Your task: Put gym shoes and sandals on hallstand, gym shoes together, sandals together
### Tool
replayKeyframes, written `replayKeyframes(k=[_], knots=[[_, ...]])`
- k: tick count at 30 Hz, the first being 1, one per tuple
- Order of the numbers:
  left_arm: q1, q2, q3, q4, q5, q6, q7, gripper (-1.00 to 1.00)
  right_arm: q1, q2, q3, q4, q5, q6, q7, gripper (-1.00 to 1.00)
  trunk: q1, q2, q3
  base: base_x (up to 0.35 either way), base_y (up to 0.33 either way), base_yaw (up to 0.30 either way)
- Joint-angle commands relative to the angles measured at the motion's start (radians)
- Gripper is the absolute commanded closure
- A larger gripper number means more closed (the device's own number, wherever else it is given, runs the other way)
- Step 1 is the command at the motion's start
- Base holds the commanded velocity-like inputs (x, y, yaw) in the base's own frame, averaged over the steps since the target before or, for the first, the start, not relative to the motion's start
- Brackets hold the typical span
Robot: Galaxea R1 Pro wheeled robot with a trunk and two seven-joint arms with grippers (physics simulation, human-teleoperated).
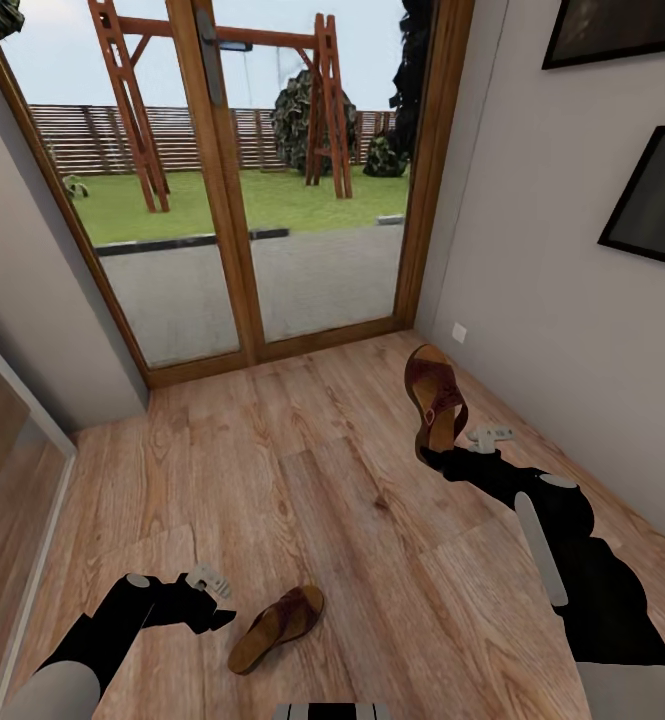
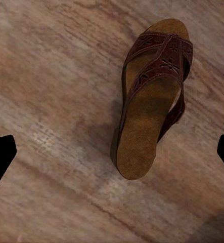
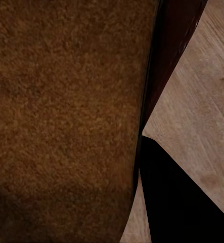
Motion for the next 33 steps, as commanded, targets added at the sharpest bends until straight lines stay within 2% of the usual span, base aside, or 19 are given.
replayKeyframes(k=[1,3,7,33], knots=[[0.0,-0.001,0.005,-0.002,-0.004,0.008,-0.007,-1.0,-0.001,0.0,-0.001,-0.001,-0.009,0.007,-0.003,1.0,0.0,0.0,-0.001,0.0,0.0,0.0],[0.0,-0.001,0.005,-0.002,-0.004,0.007,-0.007,-1.0,-0.001,0.0,-0.001,-0.001,-0.009,0.007,-0.003,1.0,0.0,0.0,-0.001,0.0,0.0,0.0],[0.0,-0.001,0.003,-0.002,-0.004,0.007,-0.007,-1.0,-0.001,0.0,-0.001,-0.001,-0.009,0.007,-0.003,1.0,0.002,-0.001,-0.018,0.0,0.0,0.0],[-0.001,0.001,0.003,-0.002,-0.005,0.005,0.007,-1.0,-0.001,-0.002,0.0,-0.001,-0.009,0.007,-0.002,1.0,0.013,-0.007,-0.158,0.0,0.0,0.0]])
